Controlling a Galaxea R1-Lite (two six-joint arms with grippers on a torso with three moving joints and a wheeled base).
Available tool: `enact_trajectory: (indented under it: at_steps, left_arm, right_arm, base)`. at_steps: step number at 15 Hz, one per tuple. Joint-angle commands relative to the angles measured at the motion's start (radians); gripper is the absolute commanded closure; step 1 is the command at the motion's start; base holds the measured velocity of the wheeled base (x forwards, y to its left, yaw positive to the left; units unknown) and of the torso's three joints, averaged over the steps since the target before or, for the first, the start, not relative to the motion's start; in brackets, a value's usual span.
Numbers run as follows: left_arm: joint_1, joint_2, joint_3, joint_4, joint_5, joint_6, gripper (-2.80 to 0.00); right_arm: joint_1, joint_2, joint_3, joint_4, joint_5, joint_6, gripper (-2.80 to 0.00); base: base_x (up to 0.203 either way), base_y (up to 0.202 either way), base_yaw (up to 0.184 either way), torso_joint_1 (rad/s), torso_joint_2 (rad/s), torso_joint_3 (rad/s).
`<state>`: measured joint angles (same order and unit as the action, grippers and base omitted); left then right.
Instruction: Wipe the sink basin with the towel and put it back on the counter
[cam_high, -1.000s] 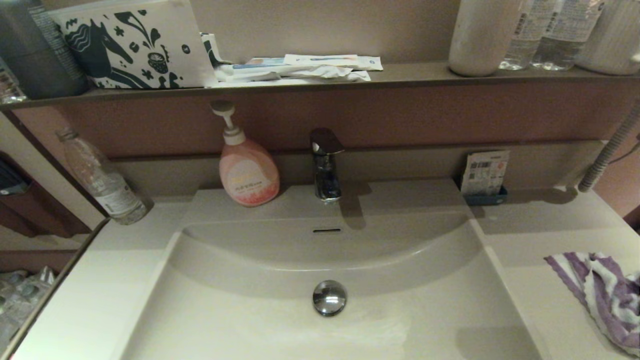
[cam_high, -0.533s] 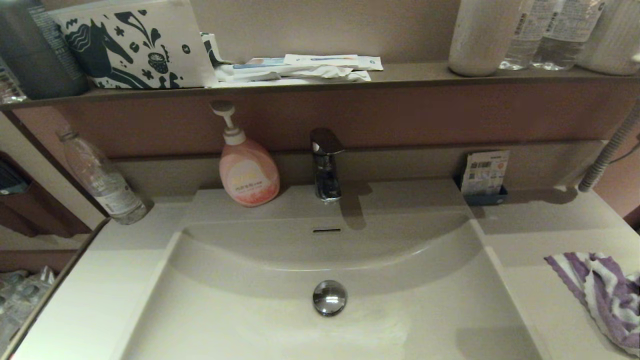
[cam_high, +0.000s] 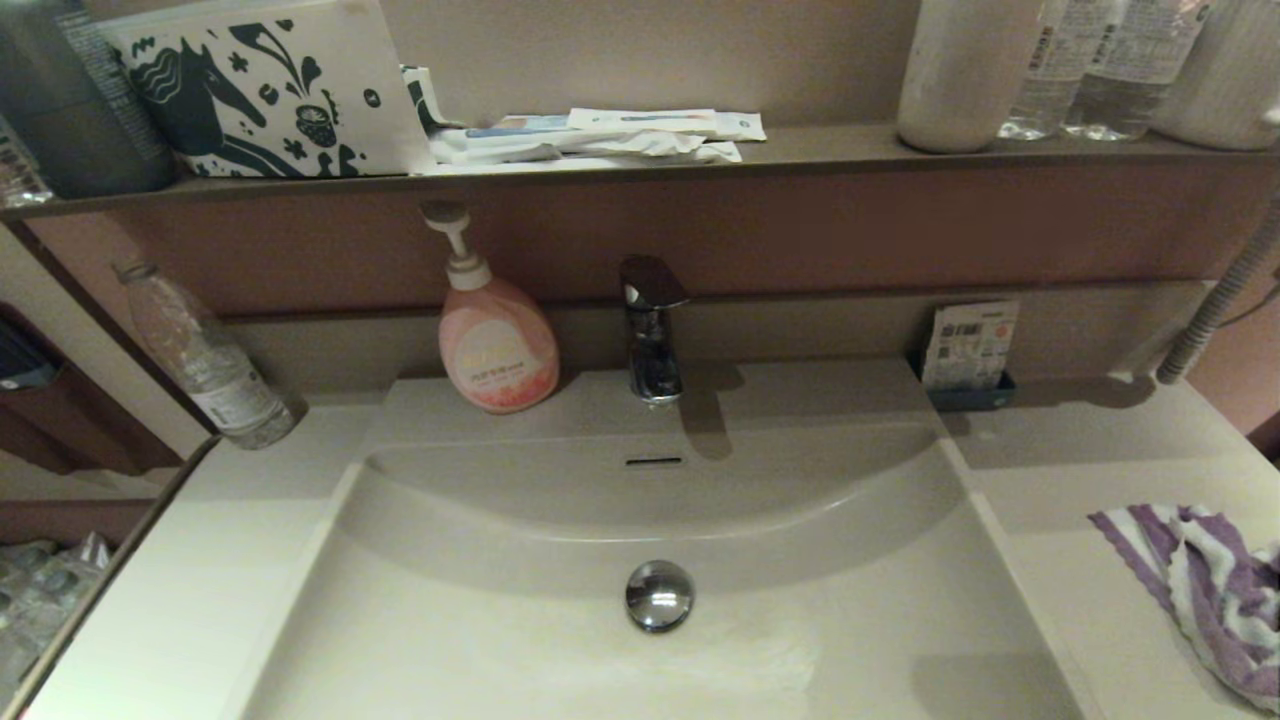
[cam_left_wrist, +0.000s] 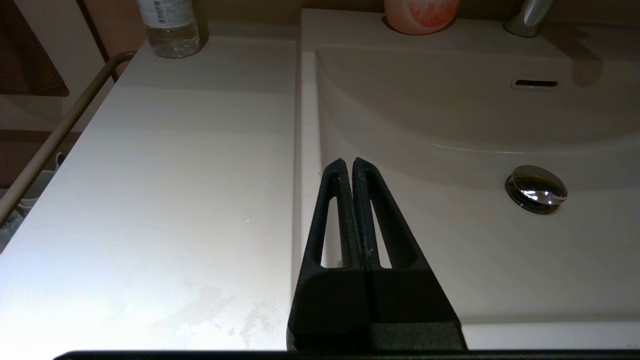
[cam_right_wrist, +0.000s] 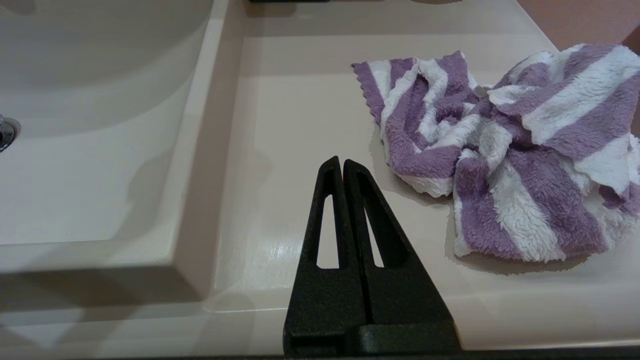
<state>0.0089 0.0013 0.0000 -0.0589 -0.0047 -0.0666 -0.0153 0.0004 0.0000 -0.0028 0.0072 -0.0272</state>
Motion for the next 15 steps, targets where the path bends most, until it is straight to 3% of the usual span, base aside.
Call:
enact_trajectory:
  at_steps: [1, 15]
  left_arm:
    - [0.000, 0.000, 0.000, -0.001, 0.000, -0.001, 0.00]
    - [0.000, 0.000, 0.000, -0.001, 0.000, -0.001, 0.00]
  right_arm:
    - [0.001, 0.000, 0.000, 0.000, 0.000, -0.002, 0.00]
    - [0.000, 0.000, 0.000, 0.000, 0.000, -0.003, 0.00]
  base:
    - [0.000, 0.000, 0.000, 0.000, 0.00, 0.000]
    - [0.000, 0.000, 0.000, 0.000, 0.00, 0.000]
